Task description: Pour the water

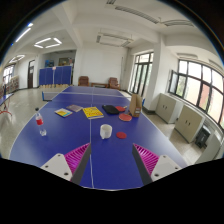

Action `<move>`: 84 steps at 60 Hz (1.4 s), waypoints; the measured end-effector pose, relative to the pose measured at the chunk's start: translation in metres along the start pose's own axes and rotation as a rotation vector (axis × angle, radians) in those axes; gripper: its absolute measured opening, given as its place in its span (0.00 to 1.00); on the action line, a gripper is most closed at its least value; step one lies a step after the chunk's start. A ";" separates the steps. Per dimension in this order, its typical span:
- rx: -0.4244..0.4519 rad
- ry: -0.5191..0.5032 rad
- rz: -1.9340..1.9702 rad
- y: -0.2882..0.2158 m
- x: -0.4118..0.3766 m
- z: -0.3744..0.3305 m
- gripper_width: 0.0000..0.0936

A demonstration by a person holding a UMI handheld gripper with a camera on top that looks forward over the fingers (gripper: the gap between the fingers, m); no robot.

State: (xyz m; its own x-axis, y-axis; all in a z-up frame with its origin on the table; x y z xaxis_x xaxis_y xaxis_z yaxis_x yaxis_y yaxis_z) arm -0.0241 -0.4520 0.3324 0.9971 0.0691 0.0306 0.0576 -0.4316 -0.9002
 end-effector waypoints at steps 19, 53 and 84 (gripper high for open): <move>-0.058 -0.007 -0.008 0.055 -0.066 0.010 0.91; 0.041 -0.362 0.004 0.040 -0.413 0.294 0.92; 0.192 -0.287 -0.017 -0.002 -0.453 0.482 0.52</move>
State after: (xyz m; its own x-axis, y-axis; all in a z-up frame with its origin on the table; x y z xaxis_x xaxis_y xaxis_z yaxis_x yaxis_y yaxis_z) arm -0.4998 -0.0486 0.1105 0.9401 0.3368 -0.0526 0.0366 -0.2531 -0.9668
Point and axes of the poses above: the point between the fingertips, and its own axes, seen from behind it with the camera up: x to the right, y down, z forward, the way the camera looks, the point moved 5 cm from there along -z, backward, against the way the camera looks, and after that the axes turned 15 degrees about -y, right-handed, at the moved point
